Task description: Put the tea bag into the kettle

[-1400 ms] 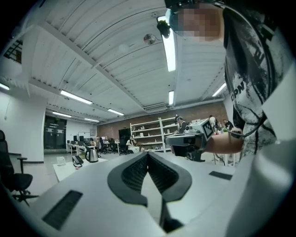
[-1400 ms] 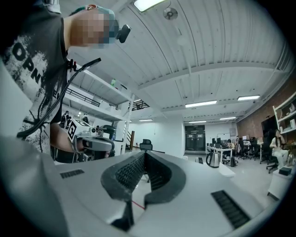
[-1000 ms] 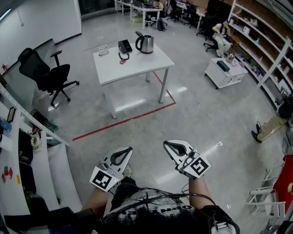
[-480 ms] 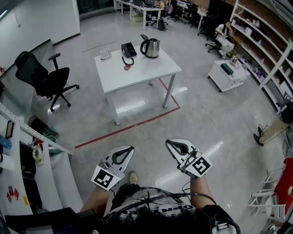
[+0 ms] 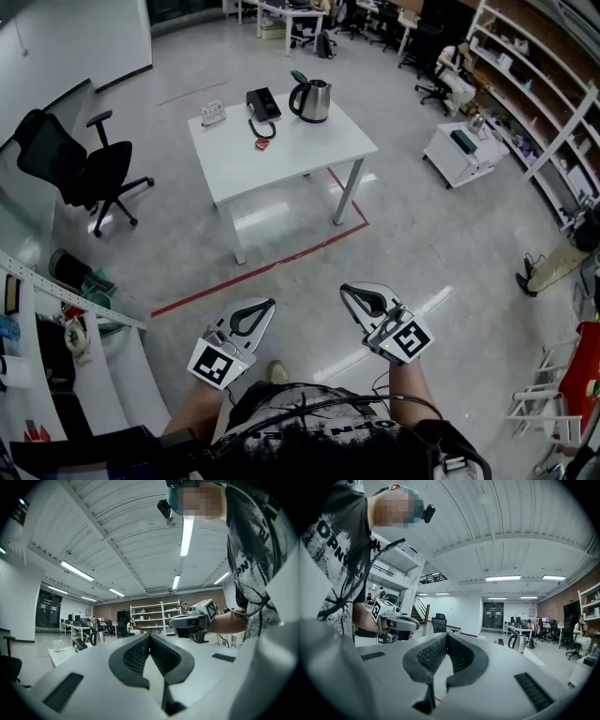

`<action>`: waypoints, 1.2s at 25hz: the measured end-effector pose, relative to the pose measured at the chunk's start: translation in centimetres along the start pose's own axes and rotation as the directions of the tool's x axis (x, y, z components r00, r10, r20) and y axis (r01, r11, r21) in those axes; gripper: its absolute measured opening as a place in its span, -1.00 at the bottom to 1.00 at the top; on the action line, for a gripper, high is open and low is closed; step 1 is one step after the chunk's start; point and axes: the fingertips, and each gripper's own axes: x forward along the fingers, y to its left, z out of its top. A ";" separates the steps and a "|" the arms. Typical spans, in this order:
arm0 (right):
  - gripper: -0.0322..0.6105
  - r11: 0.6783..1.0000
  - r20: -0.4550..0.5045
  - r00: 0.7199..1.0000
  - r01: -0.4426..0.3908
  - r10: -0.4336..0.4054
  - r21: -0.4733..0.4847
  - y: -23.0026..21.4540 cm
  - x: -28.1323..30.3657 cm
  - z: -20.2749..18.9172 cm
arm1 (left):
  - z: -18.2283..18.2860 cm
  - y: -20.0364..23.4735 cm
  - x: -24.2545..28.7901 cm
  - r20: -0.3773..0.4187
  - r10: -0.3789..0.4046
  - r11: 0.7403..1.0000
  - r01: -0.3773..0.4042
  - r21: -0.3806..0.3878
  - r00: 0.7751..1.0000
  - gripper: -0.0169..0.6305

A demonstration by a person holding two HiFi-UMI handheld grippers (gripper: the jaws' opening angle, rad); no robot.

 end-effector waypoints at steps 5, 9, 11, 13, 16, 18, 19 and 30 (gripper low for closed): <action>-0.87 0.999 0.012 1.000 0.025 -0.025 0.023 -1.4 3.0 0.2 | -0.7 3.0 -0.2 0.002 -0.008 1.000 0.008 -0.006 1.000 -0.91; -0.87 0.999 0.013 0.999 0.030 -0.030 0.020 -2.2 5.1 0.1 | -1.4 5.3 -0.4 0.007 -0.004 1.000 0.004 -0.021 1.000 -0.91; -0.87 0.999 0.015 0.999 0.033 -0.033 0.020 -2.3 5.7 0.1 | -1.7 5.9 -0.3 0.006 -0.007 1.000 0.007 -0.018 1.000 -0.91; -0.87 0.999 0.009 0.999 0.034 -0.034 0.018 -2.3 5.7 -0.2 | -1.8 6.2 -0.2 0.007 -0.009 1.000 0.009 -0.020 1.000 -0.91; -0.87 0.999 -0.011 0.999 0.038 -0.038 0.011 -2.8 6.1 -0.8 | -2.1 6.9 -0.1 0.006 -0.009 1.000 0.010 -0.029 1.000 -0.91; -0.87 0.999 -0.014 0.999 0.039 -0.039 0.011 -3.0 6.6 -0.9 | -2.4 7.3 0.1 0.005 -0.013 0.999 0.014 -0.032 1.000 -0.91; -0.87 0.999 -0.011 0.999 0.037 -0.037 0.016 -3.1 6.9 -0.8 | -2.5 7.5 0.2 0.005 -0.015 0.999 0.015 -0.033 1.000 -0.91; -0.87 0.999 -0.020 1.000 -0.008 0.009 0.033 -7.4 9.9 -1.8 | -3.3 10.7 3.8 -0.006 0.020 0.999 -0.020 -0.044 1.000 -0.91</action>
